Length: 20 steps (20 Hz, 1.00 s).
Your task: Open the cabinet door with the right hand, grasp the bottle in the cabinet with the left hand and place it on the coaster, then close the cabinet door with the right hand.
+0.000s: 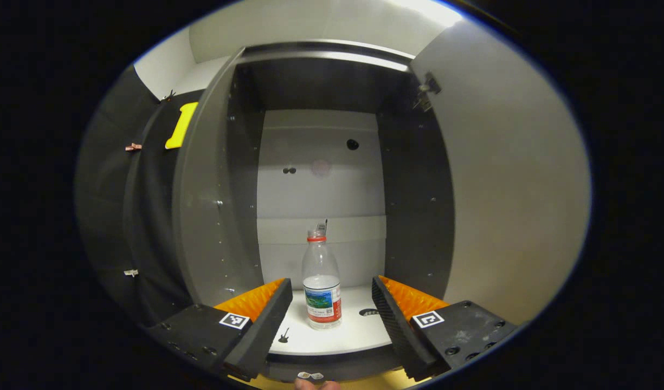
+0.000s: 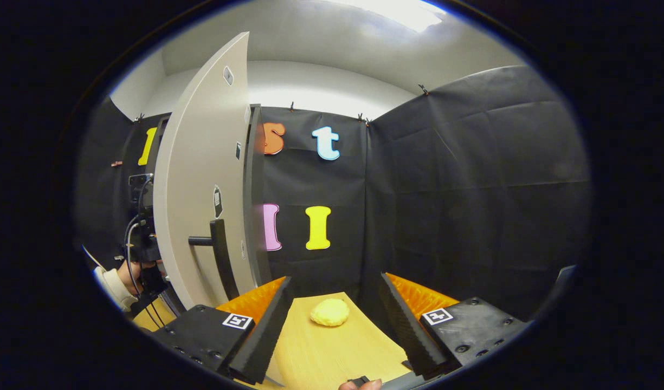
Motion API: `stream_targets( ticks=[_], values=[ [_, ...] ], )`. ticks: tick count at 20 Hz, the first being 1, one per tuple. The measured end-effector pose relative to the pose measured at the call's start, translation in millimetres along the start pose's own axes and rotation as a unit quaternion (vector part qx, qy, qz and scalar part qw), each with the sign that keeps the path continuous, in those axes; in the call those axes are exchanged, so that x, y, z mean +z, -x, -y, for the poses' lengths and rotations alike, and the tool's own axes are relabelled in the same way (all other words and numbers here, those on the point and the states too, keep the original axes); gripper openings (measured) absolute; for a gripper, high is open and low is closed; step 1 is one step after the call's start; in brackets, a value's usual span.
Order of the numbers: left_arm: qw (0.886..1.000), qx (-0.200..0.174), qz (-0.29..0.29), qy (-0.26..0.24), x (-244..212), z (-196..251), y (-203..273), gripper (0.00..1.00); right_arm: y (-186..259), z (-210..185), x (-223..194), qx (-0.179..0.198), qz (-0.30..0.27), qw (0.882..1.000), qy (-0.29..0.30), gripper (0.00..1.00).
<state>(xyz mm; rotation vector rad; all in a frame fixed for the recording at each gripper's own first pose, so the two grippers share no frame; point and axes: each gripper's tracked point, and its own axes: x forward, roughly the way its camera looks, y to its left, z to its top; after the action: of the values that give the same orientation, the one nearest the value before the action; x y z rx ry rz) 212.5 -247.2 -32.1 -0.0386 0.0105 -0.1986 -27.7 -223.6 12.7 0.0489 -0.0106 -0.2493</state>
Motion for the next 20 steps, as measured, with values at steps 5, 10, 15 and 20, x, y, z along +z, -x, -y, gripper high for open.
stream_targets(
  ticks=[5,10,15,20],
  values=[
    [0.999,0.018,-0.028,0.007,-39,-13,-63,0.93,-6,17,-4,-0.022,0.0,1.0,-0.002,0.98],
    [0.999,0.034,-0.037,0.0,-60,-18,-102,0.93,-13,22,-5,-0.035,-0.002,0.999,0.014,0.97],
    [0.998,0.042,-0.038,-0.009,-67,-24,-124,0.93,-15,19,-8,-0.037,-0.008,0.999,0.024,0.97],
    [0.998,0.042,-0.045,-0.005,-65,-30,-111,0.77,-12,15,-6,-0.032,-0.006,0.999,0.024,0.98]
  ],
)
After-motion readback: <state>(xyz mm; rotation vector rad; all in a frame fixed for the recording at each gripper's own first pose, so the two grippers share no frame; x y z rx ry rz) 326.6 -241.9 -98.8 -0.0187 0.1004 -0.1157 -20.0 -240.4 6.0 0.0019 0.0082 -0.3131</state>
